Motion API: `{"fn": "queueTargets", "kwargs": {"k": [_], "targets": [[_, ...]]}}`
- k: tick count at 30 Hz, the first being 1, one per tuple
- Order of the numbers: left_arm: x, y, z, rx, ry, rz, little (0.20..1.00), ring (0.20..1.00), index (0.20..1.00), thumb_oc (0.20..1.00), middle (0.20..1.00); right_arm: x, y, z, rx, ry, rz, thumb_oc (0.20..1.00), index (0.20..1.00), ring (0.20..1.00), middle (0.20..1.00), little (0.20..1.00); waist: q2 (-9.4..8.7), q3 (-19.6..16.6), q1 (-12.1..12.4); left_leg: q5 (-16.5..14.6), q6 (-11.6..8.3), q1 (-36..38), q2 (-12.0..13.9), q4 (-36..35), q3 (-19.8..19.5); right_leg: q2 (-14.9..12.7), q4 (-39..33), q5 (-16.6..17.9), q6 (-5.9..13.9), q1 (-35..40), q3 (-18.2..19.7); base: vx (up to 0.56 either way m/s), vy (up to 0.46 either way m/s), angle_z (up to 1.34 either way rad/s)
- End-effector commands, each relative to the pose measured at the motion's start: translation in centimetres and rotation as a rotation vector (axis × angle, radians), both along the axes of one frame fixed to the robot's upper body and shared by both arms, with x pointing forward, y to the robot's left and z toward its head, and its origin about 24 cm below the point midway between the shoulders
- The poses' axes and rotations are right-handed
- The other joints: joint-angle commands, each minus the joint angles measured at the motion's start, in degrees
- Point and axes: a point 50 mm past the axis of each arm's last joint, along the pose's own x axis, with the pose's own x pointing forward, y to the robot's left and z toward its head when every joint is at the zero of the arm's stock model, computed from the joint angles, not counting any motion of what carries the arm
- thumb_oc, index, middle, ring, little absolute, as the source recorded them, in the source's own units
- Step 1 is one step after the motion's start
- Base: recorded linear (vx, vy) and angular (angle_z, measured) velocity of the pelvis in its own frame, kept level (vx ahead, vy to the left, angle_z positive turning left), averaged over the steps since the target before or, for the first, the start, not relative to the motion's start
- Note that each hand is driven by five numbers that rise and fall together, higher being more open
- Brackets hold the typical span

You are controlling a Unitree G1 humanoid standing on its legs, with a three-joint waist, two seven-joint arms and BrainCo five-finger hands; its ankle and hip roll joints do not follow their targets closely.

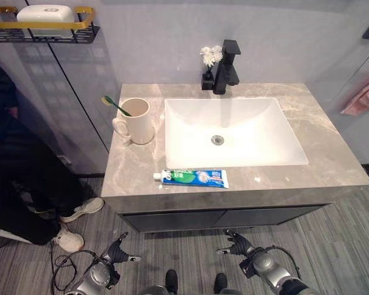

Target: Put brush and paste in cup on sink, flatten towel.

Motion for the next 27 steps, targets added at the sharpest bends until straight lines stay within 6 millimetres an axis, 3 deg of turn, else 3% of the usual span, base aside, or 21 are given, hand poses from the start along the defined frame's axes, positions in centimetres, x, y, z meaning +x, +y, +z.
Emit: {"fn": "queueTargets", "kwargs": {"k": [1,8,9,12,18,21,22,25,27], "targets": [[1.9,1.2,2.9,0.087,-0.175,-0.136,1.000,1.000,1.000,1.000,1.000,0.5,-3.9,1.4,-0.073,-0.107,-0.094,1.000,1.000,1.000,1.000,1.000,0.64,0.92,0.25,4.11,-6.32,-4.27,6.95,1.81,-5.01,1.23,6.65,-1.84,0.19,-1.02,-1.19,-0.01,-0.164,0.36],[1.6,2.9,5.2,0.180,-0.268,-0.234,1.000,1.000,1.000,1.000,1.000,-0.5,-5.5,1.2,-0.087,-0.105,-0.190,1.000,1.000,1.000,1.000,1.000,2.05,0.44,0.96,6.69,-7.78,-3.91,7.61,-1.44,-6.48,1.75,4.59,-2.14,-0.03,0.38,-3.18,-0.01,-0.069,0.23],[1.7,3.4,6.5,0.199,-0.321,-0.254,1.000,1.000,1.000,1.000,1.000,-1.0,-6.0,1.0,-0.097,-0.097,-0.215,1.000,1.000,1.000,1.000,1.000,2.72,0.47,1.57,7.27,-8.13,-4.16,7.58,-1.87,-7.09,1.67,3.87,-2.17,-0.09,0.91,-3.89,-0.04,-0.049,0.25],[1.5,3.9,7.3,0.234,-0.351,-0.278,1.000,1.000,1.000,1.000,1.000,-1.4,-6.1,0.7,-0.109,-0.081,-0.221,1.000,1.000,1.000,1.000,1.000,3.13,0.35,1.81,7.36,-8.32,-4.35,7.44,-1.99,-7.58,1.60,2.81,-1.92,0.02,1.56,-4.77,-0.01,-0.026,0.19],[1.1,4.7,11.2,0.294,-0.488,-0.352,1.000,1.000,1.000,1.000,1.000,-3.0,-6.7,-0.2,-0.139,-0.022,-0.260,1.000,1.000,1.000,1.000,1.000,4.33,-0.38,3.40,7.22,-8.26,-3.93,6.83,-2.35,-8.03,1.04,1.43,-1.69,0.33,3.28,-5.97,0.02,-0.006,0.19],[1.6,4.6,13.0,0.294,-0.552,-0.375,1.000,1.000,1.000,1.000,1.000,-3.4,-6.8,-0.4,-0.146,-0.002,-0.272,1.000,1.000,1.000,1.000,1.000,4.48,-0.60,3.71,7.21,-8.37,-3.92,6.61,-2.52,-8.34,0.96,1.27,-1.70,0.38,3.58,-6.34,0.01,-0.005,0.09],[2.3,4.1,15.0,0.301,-0.633,-0.423,1.000,1.000,1.000,1.000,1.000,-3.7,-6.9,-0.6,-0.163,0.017,-0.266,1.000,1.000,1.000,1.000,1.000,4.75,-0.73,3.89,7.22,-8.47,-3.96,6.48,-2.63,-8.57,0.87,1.25,-1.68,0.44,3.72,-6.61,0.00,0.002,0.13],[2.8,3.3,17.6,0.291,-0.742,-0.463,1.000,1.000,1.000,1.000,1.000,-4.0,-6.9,-0.9,-0.188,0.037,-0.248,1.000,1.000,1.000,1.000,1.000,4.96,-0.77,4.15,7.20,-8.50,-4.00,6.41,-2.70,-8.79,0.78,1.13,-1.62,0.51,3.85,-6.93,-0.02,-0.005,0.14],[2.8,3.4,18.2,0.296,-0.761,-0.467,1.000,1.000,1.000,1.000,1.000,-3.9,-6.8,-0.9,-0.189,0.036,-0.241,1.000,1.000,1.000,1.000,1.000,4.91,-0.80,4.06,7.14,-8.48,-3.96,6.45,-2.72,-8.79,0.76,1.01,-1.55,0.52,3.91,-6.99,0.00,-0.001,0.05]]}}
